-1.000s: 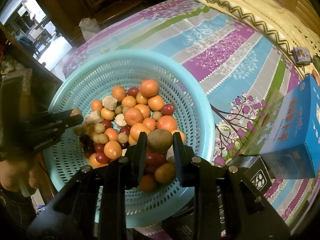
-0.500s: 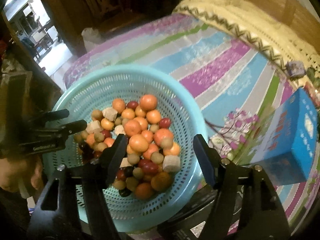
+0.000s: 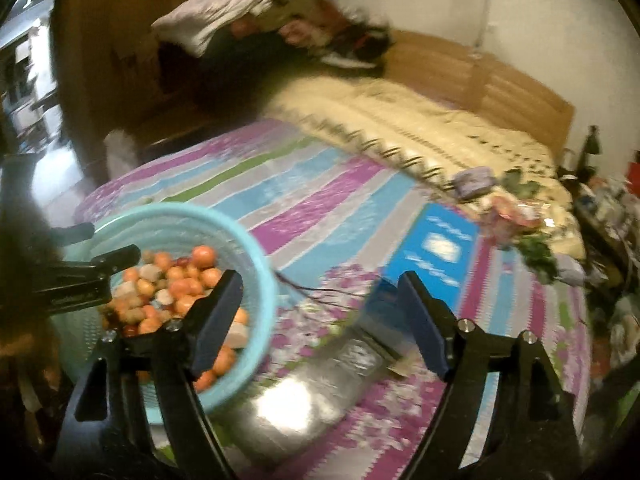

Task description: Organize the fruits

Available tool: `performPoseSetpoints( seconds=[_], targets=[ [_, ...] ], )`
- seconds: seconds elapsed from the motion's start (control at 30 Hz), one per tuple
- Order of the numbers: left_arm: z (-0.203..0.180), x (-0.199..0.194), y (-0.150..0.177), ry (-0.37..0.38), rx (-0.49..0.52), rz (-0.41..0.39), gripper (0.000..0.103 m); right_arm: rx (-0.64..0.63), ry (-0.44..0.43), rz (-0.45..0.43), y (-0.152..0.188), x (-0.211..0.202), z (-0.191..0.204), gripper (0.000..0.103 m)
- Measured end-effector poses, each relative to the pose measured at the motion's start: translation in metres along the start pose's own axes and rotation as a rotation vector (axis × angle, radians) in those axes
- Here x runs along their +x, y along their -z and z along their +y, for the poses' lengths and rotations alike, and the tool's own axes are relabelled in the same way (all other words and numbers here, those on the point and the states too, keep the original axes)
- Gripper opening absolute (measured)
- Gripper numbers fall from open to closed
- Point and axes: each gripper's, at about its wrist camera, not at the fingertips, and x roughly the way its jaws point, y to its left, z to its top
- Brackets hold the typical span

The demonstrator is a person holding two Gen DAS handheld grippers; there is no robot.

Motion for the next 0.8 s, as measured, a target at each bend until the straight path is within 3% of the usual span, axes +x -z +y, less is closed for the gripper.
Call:
performPoseSetpoints(
  seconds=[0.17, 0.43, 0.57, 0.67, 0.8],
  targets=[
    [-0.053, -0.023, -0.002, 0.0, 0.082, -0.123, 0.099, 0.066, 0.085, -0.036, 0.021, -0.026, -0.041, 0.088],
    [-0.151, -0.046, 0.011, 0.101, 0.192, -0.212, 0.103, 0.171, 0.206, -0.023, 0.064, -0.05, -0.102, 0.09],
    [-0.211, -0.044, 0.031, 0.203, 0.281, -0.194, 0.103, 0.227, 0.259, 0.007, 0.094, -0.058, -0.132, 0.091],
    [-0.249, -0.036, 0.049, 0.211, 0.342, -0.18, 0.103, 0.267, 0.304, 0.036, 0.118, -0.062, -0.155, 0.092],
    [-0.296, -0.014, 0.08, 0.267, 0.401, -0.098, 0.103, 0.337, 0.367, 0.092, 0.154, -0.061, -0.189, 0.092]
  ],
)
